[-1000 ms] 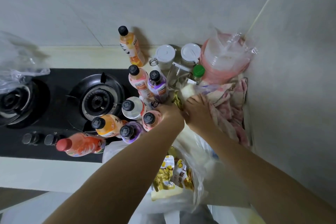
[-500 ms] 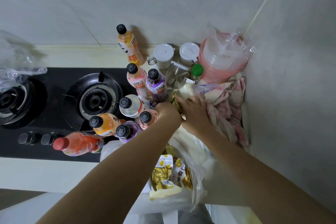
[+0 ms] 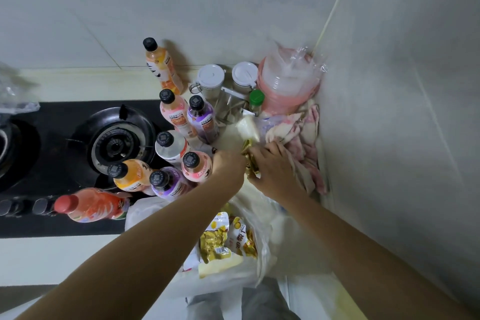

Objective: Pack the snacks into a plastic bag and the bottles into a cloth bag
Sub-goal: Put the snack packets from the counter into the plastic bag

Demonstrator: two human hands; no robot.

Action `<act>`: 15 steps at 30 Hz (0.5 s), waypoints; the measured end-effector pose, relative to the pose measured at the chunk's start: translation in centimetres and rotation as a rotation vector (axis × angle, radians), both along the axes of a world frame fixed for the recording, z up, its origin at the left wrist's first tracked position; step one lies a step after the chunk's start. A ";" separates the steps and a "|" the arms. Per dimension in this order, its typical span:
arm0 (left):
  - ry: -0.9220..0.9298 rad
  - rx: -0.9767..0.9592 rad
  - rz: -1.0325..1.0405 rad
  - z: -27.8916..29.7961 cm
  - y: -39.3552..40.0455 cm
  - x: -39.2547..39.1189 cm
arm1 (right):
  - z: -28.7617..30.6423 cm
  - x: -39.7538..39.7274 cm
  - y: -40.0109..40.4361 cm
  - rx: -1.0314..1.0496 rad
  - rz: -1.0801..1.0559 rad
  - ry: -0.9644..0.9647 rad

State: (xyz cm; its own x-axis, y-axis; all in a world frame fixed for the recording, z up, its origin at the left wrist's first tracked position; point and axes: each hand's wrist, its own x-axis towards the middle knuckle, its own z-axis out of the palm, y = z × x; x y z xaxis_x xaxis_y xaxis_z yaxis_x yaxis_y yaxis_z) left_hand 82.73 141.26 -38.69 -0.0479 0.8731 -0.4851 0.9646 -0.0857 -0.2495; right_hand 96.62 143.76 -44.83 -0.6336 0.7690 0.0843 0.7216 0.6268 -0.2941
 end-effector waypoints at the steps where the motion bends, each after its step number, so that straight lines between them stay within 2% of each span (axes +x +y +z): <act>1: -0.002 0.003 0.004 0.1 -0.5 -0.1 | 0.4 0.3 -0.3 -0.012 -0.007 -0.018; 3: -0.039 0.013 -0.006 0.5 -1.3 0.2 | 1.0 1.1 -0.7 -0.035 -0.021 -0.026; 9: -0.141 0.001 -0.028 0.9 -4.4 2.2 | 2.3 3.6 -2.7 0.021 -0.098 0.126; 15: -0.378 0.048 0.056 0.5 -8.0 1.7 | 3.3 5.1 -4.9 0.015 -0.161 0.003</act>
